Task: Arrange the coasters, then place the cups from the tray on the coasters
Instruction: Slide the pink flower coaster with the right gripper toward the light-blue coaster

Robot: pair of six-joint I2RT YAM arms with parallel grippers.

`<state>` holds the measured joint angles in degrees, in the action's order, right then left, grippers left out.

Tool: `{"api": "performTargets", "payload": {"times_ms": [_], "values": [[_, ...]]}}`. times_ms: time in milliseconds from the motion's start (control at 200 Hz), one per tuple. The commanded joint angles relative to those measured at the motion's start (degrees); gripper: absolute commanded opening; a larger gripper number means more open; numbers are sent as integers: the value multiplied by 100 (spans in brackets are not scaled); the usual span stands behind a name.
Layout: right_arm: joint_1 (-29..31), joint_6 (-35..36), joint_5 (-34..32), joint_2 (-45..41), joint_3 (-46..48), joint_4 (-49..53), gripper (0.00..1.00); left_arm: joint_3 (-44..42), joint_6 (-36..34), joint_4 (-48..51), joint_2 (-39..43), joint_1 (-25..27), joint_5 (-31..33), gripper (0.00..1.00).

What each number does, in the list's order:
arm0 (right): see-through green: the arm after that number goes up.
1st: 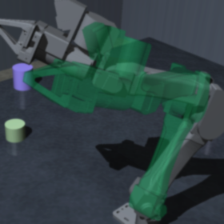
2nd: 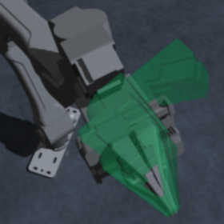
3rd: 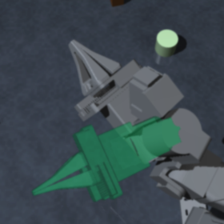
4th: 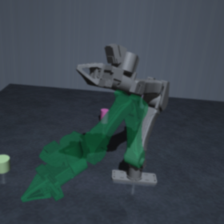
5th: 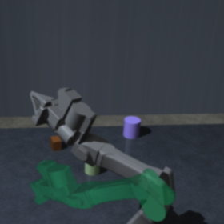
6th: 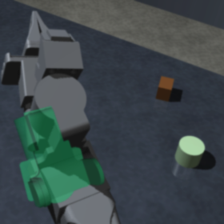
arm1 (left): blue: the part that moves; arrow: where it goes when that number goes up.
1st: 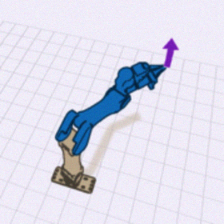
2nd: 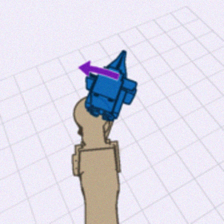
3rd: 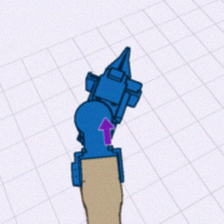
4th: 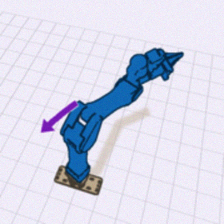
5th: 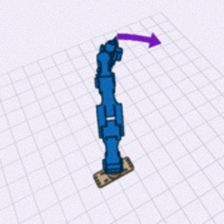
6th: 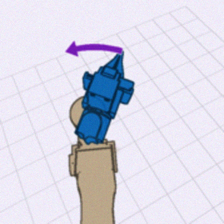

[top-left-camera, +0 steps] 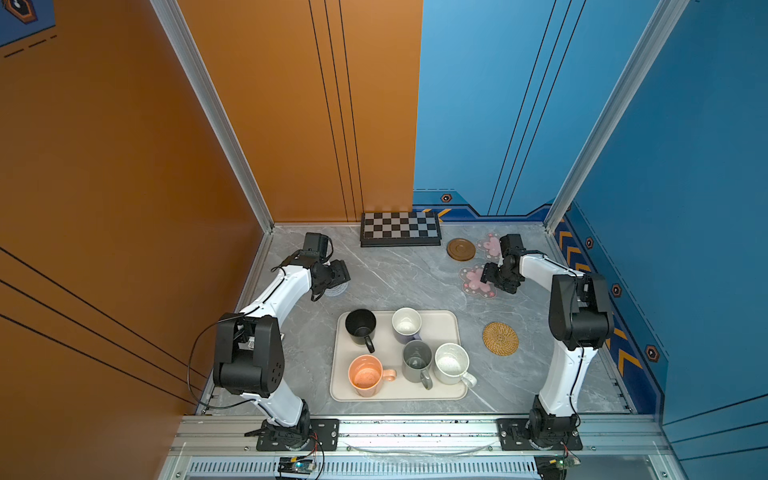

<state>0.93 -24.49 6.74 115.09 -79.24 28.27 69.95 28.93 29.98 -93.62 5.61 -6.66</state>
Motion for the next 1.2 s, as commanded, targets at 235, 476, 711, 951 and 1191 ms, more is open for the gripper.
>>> {"api": "performTargets", "payload": {"times_ms": [235, 476, 711, 951, 1191], "values": [[-207, -1084, 689, 283, -95, -647, 79, 5, -28, 26, -117, -74, -121, 76], [-198, -1165, 253, 338, -343, -605, 80, 78, -28, 26, -308, -118, -151, 75], [-151, -933, 222, 683, -561, -316, 80, 220, -18, 26, -482, -141, -201, 75], [215, -420, 235, 872, -689, -25, 80, 256, 3, 28, -491, -139, -223, 75], [473, -117, 212, 961, -782, 322, 80, 177, -5, 26, -352, -174, -224, 75]]}}
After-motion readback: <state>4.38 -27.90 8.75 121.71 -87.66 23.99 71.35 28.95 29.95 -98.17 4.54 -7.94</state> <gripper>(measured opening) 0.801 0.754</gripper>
